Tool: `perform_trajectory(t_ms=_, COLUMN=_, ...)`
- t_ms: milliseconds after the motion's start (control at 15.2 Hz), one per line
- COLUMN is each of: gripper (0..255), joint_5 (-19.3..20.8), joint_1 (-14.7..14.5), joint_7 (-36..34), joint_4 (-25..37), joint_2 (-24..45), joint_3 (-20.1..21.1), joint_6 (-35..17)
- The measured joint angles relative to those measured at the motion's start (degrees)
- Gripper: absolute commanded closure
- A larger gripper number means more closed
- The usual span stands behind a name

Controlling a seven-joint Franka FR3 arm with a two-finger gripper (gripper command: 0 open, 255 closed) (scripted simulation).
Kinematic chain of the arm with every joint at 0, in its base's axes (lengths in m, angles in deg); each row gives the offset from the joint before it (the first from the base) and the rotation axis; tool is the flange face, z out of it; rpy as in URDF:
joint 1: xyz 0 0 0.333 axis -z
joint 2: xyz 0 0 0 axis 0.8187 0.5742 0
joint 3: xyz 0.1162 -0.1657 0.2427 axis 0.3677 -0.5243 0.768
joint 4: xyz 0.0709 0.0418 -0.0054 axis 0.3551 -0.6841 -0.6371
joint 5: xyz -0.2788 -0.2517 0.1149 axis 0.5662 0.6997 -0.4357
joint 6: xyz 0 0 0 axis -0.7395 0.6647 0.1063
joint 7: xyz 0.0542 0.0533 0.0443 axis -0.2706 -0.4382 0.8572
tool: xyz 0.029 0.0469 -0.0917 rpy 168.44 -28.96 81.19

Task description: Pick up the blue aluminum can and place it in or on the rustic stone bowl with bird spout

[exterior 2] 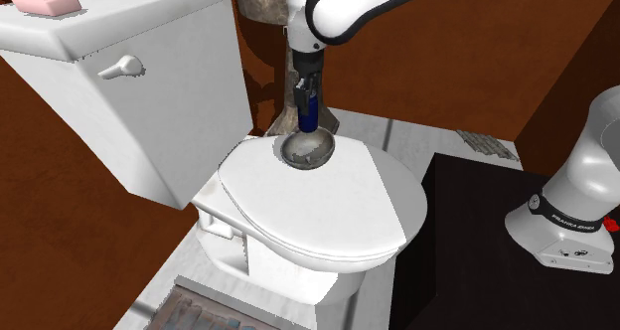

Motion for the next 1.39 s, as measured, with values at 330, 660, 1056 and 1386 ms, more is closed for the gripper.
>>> perform_trajectory(t_ms=330, gripper=255, joint_5=0.13, joint_1=-0.1, joint_7=-0.25, joint_4=-1.73, joint_2=1.46, joint_3=0.0, joint_6=-3.19)
perform_trajectory(t_ms=660, gripper=255, joint_5=0.17, joint_1=-0.04, joint_7=-0.23, joint_4=-2.65, joint_2=2.22, joint_3=-0.04, joint_6=-4.88)
perform_trajectory(t_ms=1056, gripper=0, joint_5=0.17, joint_1=-0.05, joint_7=-0.25, joint_4=-2.72, joint_2=2.22, joint_3=-0.04, joint_6=-4.97)
perform_trajectory(t_ms=1386, gripper=0, joint_5=0.17, joint_1=-0.05, joint_7=-0.25, joint_4=-2.72, joint_2=2.21, joint_3=-0.04, joint_6=-4.98)
